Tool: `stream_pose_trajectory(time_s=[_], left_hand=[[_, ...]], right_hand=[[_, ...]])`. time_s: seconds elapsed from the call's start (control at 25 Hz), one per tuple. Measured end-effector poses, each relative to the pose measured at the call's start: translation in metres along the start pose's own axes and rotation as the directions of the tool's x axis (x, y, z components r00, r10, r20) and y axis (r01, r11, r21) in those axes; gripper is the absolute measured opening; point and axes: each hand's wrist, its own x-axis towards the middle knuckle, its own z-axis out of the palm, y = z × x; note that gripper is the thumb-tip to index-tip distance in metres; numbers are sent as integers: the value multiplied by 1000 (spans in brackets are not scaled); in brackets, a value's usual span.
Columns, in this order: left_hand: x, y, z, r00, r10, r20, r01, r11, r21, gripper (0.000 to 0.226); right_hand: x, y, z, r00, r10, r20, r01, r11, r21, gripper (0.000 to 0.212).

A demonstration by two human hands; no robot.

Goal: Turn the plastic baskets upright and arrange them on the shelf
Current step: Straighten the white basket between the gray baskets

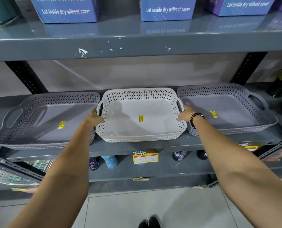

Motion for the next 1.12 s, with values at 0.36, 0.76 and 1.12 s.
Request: stream_pose_trajectory(time_s=[0.36, 0.76, 1.12], left_hand=[[-6, 2, 9, 971, 190, -144, -154, 961, 229, 66], [-2, 1, 17, 959, 234, -159, -137, 875, 464, 77], [5, 1, 18, 946, 288, -149, -181, 849, 496, 77]], right_hand=[[-14, 1, 10, 952, -262, -158, 215, 940, -264, 81], [-10, 0, 15, 940, -277, -201, 176, 894, -412, 77], [-11, -2, 13, 930, -319, -182, 212, 871, -443, 79]])
